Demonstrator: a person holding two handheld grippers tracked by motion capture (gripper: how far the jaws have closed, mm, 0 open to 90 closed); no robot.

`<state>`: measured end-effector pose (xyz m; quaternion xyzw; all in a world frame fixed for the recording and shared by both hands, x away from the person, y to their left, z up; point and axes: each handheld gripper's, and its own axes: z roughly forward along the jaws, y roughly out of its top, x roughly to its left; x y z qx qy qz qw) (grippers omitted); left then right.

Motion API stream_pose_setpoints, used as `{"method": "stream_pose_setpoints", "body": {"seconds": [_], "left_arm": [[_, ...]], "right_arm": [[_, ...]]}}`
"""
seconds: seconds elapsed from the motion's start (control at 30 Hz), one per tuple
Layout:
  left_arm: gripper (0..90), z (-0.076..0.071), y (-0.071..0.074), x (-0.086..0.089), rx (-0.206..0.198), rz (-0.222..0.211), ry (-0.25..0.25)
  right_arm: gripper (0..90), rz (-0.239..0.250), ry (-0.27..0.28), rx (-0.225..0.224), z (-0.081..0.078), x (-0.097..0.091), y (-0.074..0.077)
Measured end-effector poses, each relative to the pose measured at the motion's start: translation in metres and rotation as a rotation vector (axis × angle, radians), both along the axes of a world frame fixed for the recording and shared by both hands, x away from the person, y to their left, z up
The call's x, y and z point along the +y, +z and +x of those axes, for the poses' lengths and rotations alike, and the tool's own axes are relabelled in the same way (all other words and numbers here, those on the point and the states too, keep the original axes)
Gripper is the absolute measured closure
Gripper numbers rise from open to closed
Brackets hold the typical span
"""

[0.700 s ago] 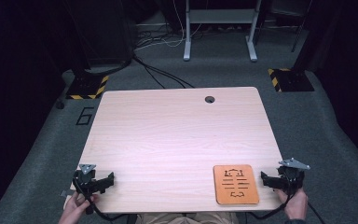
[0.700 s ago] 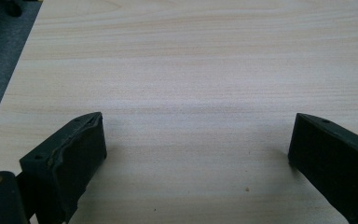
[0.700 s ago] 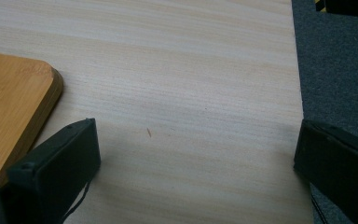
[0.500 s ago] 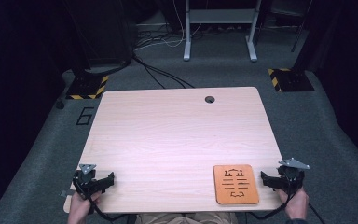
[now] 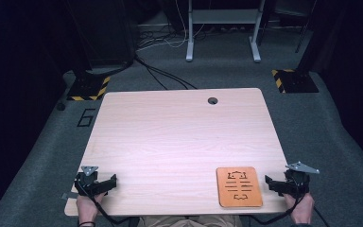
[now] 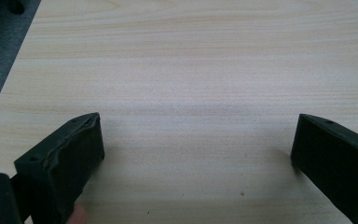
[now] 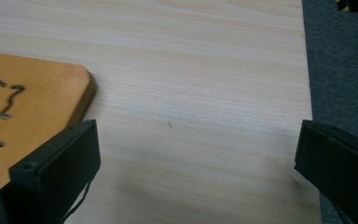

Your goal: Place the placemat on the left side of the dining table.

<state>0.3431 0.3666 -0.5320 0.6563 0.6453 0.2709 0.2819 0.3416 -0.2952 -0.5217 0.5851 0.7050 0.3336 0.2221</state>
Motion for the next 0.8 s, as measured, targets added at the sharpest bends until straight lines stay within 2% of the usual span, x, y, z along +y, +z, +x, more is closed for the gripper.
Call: {"method": "stream_pose_setpoints", "body": {"seconds": [0.03,0.07,0.2,0.3,0.5,0.8], "left_arm": [[2.2,0.0,0.0,0.0,0.001,0.0,-0.001],[2.2,0.0,0.0,0.0,0.001,0.0,-0.002],[2.2,0.0,0.0,0.0,0.001,0.0,-0.002],[2.2,0.0,0.0,0.0,0.001,0.0,-0.002],[2.2,0.0,0.0,0.0,0.001,0.0,-0.002],[2.2,0.0,0.0,0.0,0.001,0.0,-0.002]], "right_arm": [[0.0,0.038,0.014,-0.005,-0.004,-0.001,0.002],[0.0,0.05,0.018,-0.007,-0.005,0.0,0.003],[0.0,0.063,0.047,-0.003,-0.009,0.005,0.005],[0.0,0.067,0.109,0.002,-0.01,0.015,0.008],[0.0,0.043,0.151,0.028,-0.006,0.03,0.005],[0.0,0.009,0.158,0.04,0.0,0.037,0.002]]}}
